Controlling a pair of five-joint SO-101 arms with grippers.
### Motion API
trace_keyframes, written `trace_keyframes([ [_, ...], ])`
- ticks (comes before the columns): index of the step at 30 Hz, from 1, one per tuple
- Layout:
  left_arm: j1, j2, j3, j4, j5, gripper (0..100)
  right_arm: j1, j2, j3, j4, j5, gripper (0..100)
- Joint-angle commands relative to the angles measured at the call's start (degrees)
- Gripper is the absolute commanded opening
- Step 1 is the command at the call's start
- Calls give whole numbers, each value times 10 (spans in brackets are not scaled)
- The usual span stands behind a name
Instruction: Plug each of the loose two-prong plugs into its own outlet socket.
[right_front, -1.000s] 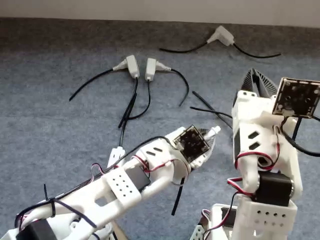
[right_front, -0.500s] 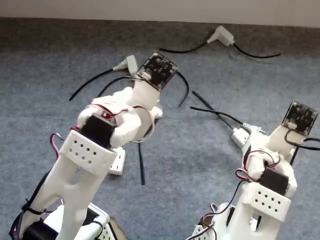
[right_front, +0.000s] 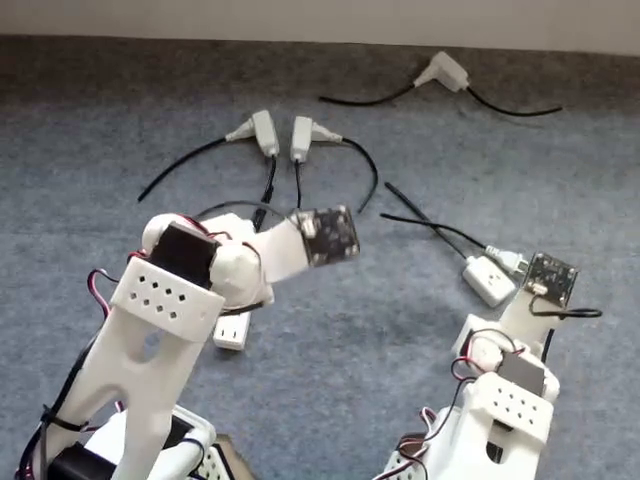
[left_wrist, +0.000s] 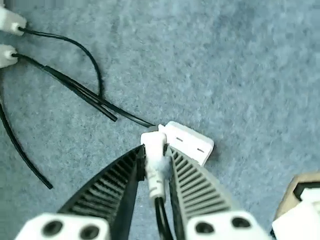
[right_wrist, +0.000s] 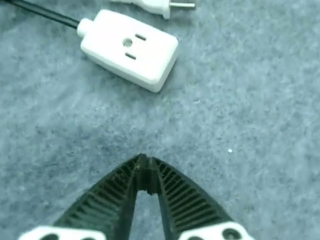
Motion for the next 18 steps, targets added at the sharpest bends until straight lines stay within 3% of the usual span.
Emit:
trace_keyframes([
  [1, -13, -1, 29, 4, -118, 6, 7, -7, 46, -73, 23, 7],
  [8, -41, -1, 68, 85, -285, 6, -22, -7, 51, -73, 23, 7],
  [18, -94, 0, 111, 62, -368, 6, -24, -7, 52, -73, 24, 7],
])
